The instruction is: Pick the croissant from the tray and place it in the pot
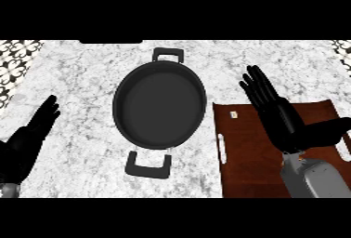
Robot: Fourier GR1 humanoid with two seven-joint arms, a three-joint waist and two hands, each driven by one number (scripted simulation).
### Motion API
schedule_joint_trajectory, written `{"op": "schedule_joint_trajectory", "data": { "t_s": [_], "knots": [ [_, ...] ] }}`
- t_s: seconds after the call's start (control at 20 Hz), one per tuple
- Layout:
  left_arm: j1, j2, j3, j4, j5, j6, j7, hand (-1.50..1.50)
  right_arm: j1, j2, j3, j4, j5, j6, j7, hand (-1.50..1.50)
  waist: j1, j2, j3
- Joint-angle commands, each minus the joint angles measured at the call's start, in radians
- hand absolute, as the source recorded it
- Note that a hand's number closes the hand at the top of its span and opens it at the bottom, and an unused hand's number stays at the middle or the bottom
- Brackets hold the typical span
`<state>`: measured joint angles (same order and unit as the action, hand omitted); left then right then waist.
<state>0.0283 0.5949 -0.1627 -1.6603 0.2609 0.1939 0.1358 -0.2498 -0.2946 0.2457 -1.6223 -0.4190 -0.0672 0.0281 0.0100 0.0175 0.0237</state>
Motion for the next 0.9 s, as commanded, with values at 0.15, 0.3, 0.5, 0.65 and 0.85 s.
{"op": "schedule_joint_trajectory", "data": {
  "t_s": [0.15,0.3,0.5,0.65,0.85],
  "knots": [
    [0.018,0.052,0.071,0.093,-0.092,0.068,0.032,0.00,0.142,-0.134,-0.039,0.028,0.142,-0.008,-0.064,1.50,-0.025,-0.019,-0.023],
    [0.026,0.025,0.052,0.129,-0.089,0.096,0.088,0.00,0.092,-0.378,-0.068,0.088,0.453,-0.117,-0.043,1.50,-0.063,-0.019,-0.059],
    [0.023,0.016,0.079,0.171,-0.072,0.123,0.156,0.00,0.235,-0.153,-0.167,0.066,0.539,-0.518,-0.208,-1.50,-0.081,-0.022,-0.024],
    [-0.036,-0.013,0.052,0.203,-0.111,0.145,0.184,0.00,0.380,-0.131,-0.110,-0.070,0.631,-0.593,-0.250,-1.50,-0.060,-0.022,-0.025],
    [-0.049,-0.039,0.041,0.235,-0.126,0.125,0.174,0.00,0.567,-0.153,-0.019,-0.247,0.807,-0.648,-0.110,-1.50,-0.041,-0.021,-0.026]
  ]
}}
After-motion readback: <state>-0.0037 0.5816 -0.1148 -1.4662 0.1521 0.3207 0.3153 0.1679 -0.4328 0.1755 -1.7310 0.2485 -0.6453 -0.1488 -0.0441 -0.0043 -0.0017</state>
